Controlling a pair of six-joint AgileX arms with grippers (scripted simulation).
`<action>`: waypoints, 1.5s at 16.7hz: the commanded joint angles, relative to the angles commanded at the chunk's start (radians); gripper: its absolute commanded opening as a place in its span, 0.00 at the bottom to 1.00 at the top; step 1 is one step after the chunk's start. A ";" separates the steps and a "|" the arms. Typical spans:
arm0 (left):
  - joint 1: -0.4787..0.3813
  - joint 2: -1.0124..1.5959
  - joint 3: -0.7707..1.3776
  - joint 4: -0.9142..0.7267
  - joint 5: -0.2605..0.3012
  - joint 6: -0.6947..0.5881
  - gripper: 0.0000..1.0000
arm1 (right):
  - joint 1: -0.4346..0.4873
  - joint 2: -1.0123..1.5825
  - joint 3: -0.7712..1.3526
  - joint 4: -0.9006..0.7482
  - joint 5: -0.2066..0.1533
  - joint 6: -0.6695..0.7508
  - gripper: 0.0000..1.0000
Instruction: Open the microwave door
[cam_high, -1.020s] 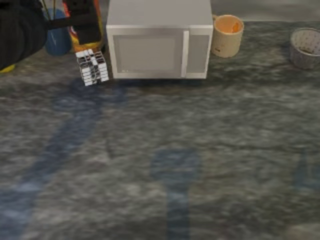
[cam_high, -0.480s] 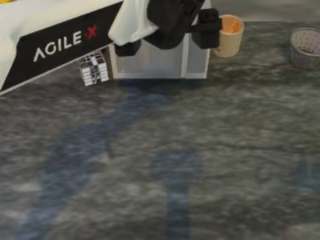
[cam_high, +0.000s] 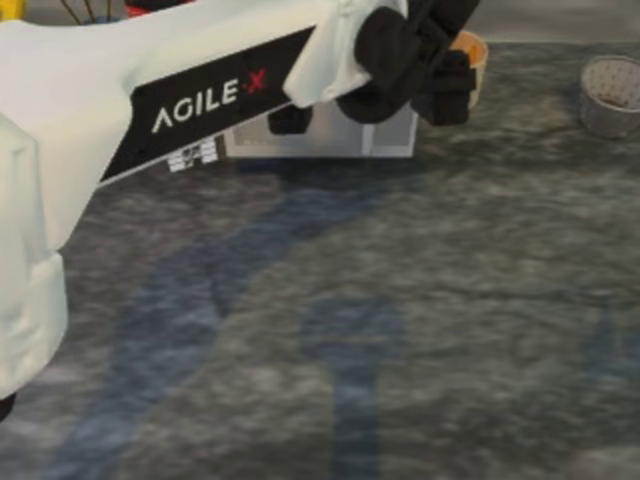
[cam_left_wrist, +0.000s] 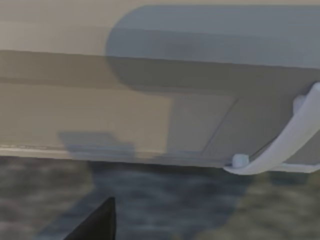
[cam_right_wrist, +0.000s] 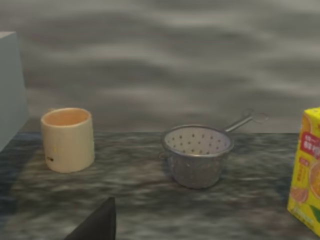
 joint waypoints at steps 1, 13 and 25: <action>0.005 -0.001 -0.003 0.002 0.002 0.001 1.00 | 0.000 0.000 0.000 0.000 0.000 0.000 1.00; 0.071 0.199 0.088 0.139 0.042 0.066 1.00 | 0.000 0.000 0.000 0.000 0.000 0.000 1.00; 0.071 0.199 0.088 0.139 0.042 0.066 0.10 | 0.000 0.000 0.000 0.000 0.000 0.000 1.00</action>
